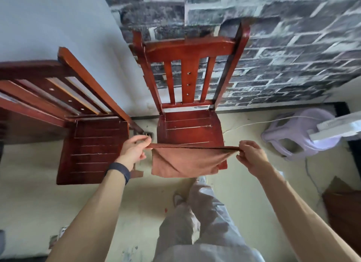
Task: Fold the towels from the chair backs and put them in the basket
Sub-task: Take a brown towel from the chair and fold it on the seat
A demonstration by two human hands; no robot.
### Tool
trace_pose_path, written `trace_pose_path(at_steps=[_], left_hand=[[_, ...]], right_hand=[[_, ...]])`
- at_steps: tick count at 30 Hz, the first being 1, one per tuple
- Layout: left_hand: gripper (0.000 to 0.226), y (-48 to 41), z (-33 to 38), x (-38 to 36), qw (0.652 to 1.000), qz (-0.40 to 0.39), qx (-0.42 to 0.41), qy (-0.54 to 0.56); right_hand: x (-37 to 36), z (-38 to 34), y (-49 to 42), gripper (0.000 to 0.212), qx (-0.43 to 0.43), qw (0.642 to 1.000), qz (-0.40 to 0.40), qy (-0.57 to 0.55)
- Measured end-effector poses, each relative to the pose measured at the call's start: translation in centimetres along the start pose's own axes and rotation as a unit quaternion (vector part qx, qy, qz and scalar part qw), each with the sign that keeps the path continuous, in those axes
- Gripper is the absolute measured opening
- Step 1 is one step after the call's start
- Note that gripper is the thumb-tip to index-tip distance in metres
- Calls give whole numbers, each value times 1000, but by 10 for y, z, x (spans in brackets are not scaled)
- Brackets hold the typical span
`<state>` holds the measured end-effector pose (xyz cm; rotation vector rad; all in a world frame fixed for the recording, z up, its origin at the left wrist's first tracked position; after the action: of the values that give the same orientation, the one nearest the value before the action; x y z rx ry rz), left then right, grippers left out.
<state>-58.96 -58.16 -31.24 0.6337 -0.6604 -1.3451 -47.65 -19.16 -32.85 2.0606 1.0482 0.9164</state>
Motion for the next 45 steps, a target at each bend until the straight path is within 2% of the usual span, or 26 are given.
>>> trace_pose_path(at_steps=[5, 7, 8, 10, 11, 13, 15, 18, 20, 21, 24, 31, 34, 40, 45], left_hand=[[26, 41, 11, 11, 995, -85, 5, -49], [31, 53, 18, 13, 978, -138, -20, -157], [32, 57, 23, 13, 957, -150, -56, -240], [23, 67, 38, 11, 894, -116, -172, -398], [20, 71, 46, 10, 863, -87, -220, -446], [25, 80, 63, 8, 815, -45, -292, -499], [28, 87, 81, 8, 776, -26, -367, -512], [23, 99, 104, 8, 701, -16, -462, -543], [20, 105, 112, 2, 635, -18, -507, -583], [19, 107, 115, 0, 619, -14, -520, -588], [20, 112, 116, -5, 617, 1, -528, -583], [18, 85, 100, -12, 588, 3, -497, -637], [18, 65, 107, -23, 597, 20, -489, -636], [18, 27, 122, -48, 639, 49, -466, -610], [13, 11, 123, -55, 632, 56, -474, -611]], right_hand=[[17, -8, 45, 9, 66, 998, -10, 4], [25, -17, 55, 22, 138, 985, -6, 106], [28, -23, 60, 27, 195, 957, 12, 214], [29, -38, 74, 23, 319, 858, 68, 397], [29, -46, 81, 17, 381, 806, 98, 441], [31, -60, 90, 13, 486, 727, 134, 467], [35, -74, 97, 17, 559, 668, 144, 469], [41, -93, 103, 19, 595, 628, 145, 480], [45, -101, 105, 18, 600, 622, 156, 479], [46, -104, 105, 17, 600, 624, 159, 476], [51, -106, 102, 17, 587, 631, 163, 480], [47, -109, 83, 13, 544, 634, 159, 526], [39, -126, 68, 17, 506, 643, 158, 552], [17, -163, 31, 19, 497, 631, 145, 578], [12, -173, 8, 19, 500, 636, 156, 567]])
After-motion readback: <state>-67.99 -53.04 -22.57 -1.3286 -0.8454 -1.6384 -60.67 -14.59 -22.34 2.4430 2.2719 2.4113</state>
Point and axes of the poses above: each hand's wrist, its own y-axis away from the middle knuckle, its own x-axis out of the back of the hand, z = x × y, the point moved 5 cm from there along -y, towards the middle knuckle, and after that the axes turned 13 degrees about y, right-handed, at the moved point
